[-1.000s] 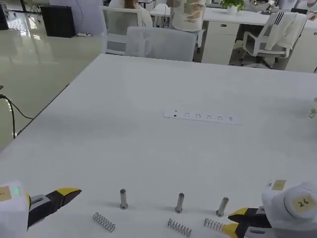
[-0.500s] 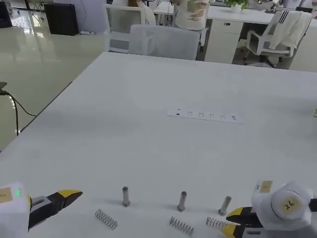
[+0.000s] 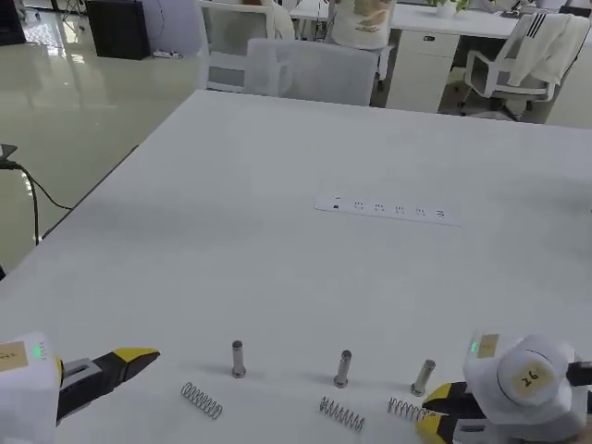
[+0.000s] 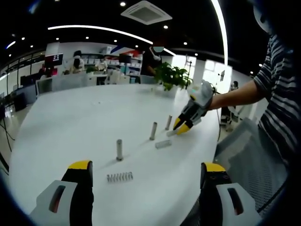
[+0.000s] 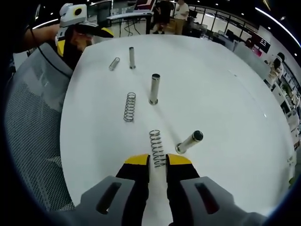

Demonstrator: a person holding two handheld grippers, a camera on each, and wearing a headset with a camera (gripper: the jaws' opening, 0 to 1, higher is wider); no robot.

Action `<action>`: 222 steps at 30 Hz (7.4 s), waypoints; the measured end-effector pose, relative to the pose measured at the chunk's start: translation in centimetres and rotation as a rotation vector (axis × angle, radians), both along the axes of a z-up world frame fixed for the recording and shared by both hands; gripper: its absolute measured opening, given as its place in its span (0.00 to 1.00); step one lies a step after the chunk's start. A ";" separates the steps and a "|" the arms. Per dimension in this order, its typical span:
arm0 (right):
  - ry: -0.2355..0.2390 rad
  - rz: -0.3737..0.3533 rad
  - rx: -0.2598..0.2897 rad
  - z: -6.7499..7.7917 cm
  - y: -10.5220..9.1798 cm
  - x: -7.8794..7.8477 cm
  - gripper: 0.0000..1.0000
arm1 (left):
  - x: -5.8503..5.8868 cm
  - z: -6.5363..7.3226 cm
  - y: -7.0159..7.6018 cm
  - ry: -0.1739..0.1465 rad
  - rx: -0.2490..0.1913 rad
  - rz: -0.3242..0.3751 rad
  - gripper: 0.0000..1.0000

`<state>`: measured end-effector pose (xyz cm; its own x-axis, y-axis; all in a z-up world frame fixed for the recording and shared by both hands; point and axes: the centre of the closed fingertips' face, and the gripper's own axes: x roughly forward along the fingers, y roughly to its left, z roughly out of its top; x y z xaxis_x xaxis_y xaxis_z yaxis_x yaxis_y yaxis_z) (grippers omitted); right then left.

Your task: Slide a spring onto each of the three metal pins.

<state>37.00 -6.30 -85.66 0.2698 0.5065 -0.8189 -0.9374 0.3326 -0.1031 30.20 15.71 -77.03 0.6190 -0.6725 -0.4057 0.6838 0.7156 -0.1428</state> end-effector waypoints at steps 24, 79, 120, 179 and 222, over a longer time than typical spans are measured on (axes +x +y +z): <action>-0.058 0.226 -0.006 3.0 0.5 -2.9 0.08 | -0.3 -0.1 -3.4 0.020 -0.009 -0.140 0.81; -0.098 0.451 0.094 7.8 5.5 -5.5 0.08 | 2.1 0.1 -16.3 -0.062 -0.073 -0.532 0.07; -0.030 0.393 0.187 7.6 4.9 -6.6 0.08 | 0.7 0.0 -16.4 -0.038 -0.071 -0.636 0.02; -0.172 0.394 0.395 12.8 9.8 -6.8 0.07 | 0.9 0.5 -15.8 -0.045 -0.078 -0.532 0.04; -0.228 0.350 0.340 12.6 8.7 -4.9 0.07 | 1.8 0.3 -11.0 -0.008 -0.077 -0.393 0.32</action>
<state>32.09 2.45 -73.07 0.1888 0.8244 -0.5336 -0.9646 0.0539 -0.2580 32.03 4.75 -76.74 0.3117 -0.8868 -0.3411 0.9046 0.3868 -0.1789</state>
